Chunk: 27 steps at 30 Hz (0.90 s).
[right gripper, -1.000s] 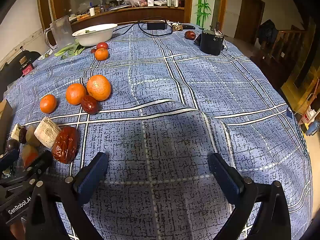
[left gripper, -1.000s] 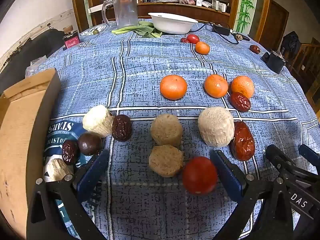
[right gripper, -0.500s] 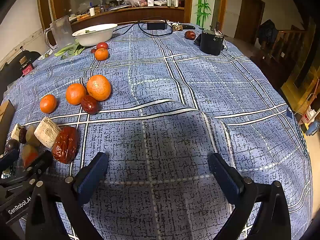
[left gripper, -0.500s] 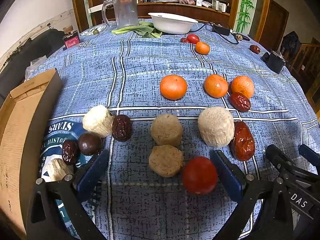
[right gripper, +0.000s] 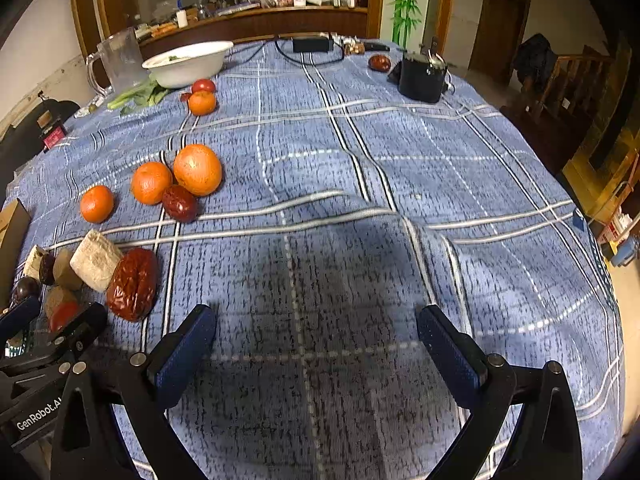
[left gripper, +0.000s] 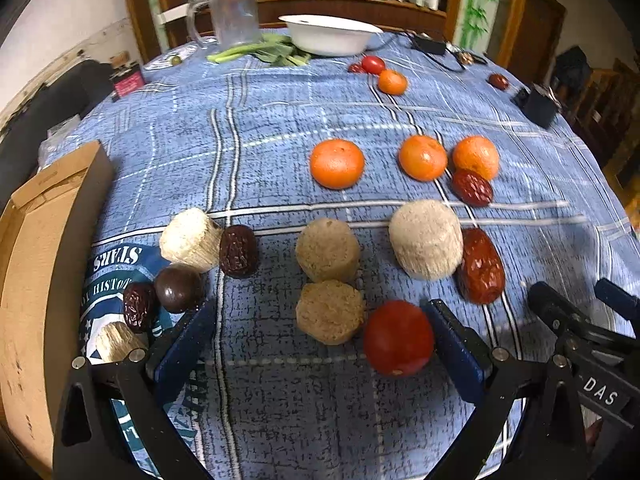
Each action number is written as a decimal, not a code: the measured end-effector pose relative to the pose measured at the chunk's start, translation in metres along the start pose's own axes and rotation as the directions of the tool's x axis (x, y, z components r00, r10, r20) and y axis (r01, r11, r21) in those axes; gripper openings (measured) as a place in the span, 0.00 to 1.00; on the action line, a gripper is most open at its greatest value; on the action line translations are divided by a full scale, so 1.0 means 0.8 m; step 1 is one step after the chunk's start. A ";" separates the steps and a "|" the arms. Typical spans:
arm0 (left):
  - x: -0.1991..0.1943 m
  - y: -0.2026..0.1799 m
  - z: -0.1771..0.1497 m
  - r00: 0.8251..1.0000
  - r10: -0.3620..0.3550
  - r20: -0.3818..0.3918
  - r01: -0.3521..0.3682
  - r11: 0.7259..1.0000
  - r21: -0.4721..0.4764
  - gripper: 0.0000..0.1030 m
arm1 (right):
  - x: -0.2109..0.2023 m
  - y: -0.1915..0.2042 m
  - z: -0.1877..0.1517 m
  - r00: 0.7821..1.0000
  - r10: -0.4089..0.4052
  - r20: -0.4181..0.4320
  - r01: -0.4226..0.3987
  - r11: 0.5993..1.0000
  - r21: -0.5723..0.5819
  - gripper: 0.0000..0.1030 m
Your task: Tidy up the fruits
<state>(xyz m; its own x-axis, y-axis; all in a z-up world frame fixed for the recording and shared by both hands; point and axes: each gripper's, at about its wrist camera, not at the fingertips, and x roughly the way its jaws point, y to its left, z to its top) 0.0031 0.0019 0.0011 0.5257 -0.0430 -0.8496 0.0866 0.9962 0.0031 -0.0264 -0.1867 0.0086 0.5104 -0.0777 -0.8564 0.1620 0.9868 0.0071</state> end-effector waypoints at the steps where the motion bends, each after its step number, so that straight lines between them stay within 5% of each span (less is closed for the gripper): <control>1: -0.001 -0.001 -0.001 1.000 -0.009 -0.009 0.009 1.000 0.015 1.00 | 0.000 0.003 0.000 1.000 0.001 -0.001 -0.001 1.000 -0.002 0.99; 7: -0.039 0.011 -0.025 0.996 -0.087 0.021 0.087 0.996 0.010 0.96 | -0.007 0.005 -0.006 1.000 -0.004 -0.025 0.004 1.000 0.006 0.99; 12: -0.106 0.037 -0.048 0.985 -0.059 0.163 0.062 0.998 -0.010 0.96 | -0.029 0.006 -0.021 1.000 -0.004 -0.002 0.005 0.999 0.046 0.99; 18: -0.164 0.057 -0.060 0.953 -0.024 0.303 0.029 1.000 -0.012 0.96 | -0.079 0.014 -0.043 0.991 0.048 0.127 -0.059 0.995 0.084 0.99; 22: -0.194 0.060 -0.065 0.930 -0.009 0.367 0.015 1.000 -0.015 0.96 | -0.124 0.023 -0.053 0.964 0.026 0.266 -0.048 0.996 0.080 0.99; 27: -0.216 0.064 -0.075 0.914 -0.003 0.407 0.007 1.000 -0.007 0.96 | -0.180 0.037 -0.068 0.893 -0.013 0.449 -0.019 0.998 0.066 0.99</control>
<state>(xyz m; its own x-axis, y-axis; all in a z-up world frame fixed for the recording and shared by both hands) -0.1337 0.0645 0.1162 0.8241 -0.0732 -0.5618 0.0844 0.9964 -0.0060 -0.1410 -0.1382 0.1038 0.8334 -0.1458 -0.5332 0.2076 0.9765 0.0574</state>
